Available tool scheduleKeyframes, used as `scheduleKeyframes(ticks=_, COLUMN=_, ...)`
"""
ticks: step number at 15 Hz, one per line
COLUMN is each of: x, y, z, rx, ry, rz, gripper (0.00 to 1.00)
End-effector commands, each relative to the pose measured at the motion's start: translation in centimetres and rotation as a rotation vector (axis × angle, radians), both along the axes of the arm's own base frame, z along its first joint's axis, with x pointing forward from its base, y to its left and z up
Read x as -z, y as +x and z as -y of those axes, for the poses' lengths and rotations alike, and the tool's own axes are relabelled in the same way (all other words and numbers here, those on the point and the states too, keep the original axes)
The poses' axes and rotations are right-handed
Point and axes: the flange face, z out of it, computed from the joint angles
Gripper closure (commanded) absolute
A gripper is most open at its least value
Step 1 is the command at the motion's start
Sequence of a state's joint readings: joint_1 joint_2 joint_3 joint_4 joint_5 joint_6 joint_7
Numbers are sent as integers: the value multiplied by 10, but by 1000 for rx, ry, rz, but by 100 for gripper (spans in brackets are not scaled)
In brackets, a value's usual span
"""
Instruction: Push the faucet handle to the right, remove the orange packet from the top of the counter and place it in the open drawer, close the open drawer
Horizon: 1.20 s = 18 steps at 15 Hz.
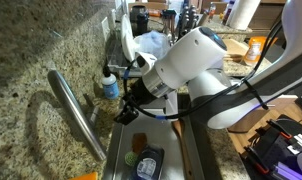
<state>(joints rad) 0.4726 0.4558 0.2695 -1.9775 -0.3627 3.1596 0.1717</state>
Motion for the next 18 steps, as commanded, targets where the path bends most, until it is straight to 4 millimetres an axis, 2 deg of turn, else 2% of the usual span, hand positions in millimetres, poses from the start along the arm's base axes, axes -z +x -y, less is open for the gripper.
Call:
scheduleKeyframes(ticks=1, x=-3, y=0, z=1, rx=0, ry=1, rz=4, gripper=0)
scheduleKeyframes(ticks=3, x=11, y=22, z=0, rx=20, ry=54, rz=61, gripper=0)
scheduleKeyframes(ticks=8, x=45, y=53, z=-26, rx=18, ry=236, rz=119, gripper=0)
scheduleKeyframes(ticks=9, x=33, y=40, z=-12, rx=15, ry=169, rz=109, gripper=0)
scheduleKeyframes(ticks=11, x=48, y=47, z=-23, rx=12, ry=202, rz=109, gripper=0)
scheduleKeyframes(ticks=13, x=49, y=51, z=-25, rx=14, ry=202, rz=141, gripper=0)
scheduleKeyframes(ticks=15, x=53, y=60, z=-27, rx=9, ry=207, rz=206, gripper=0)
scheduleKeyframes(ticks=16, x=42, y=76, z=-37, rx=15, ry=202, rz=233, gripper=0)
scheduleKeyframes(ticks=18, x=44, y=86, z=-40, rx=41, ry=221, rz=238, gripper=0)
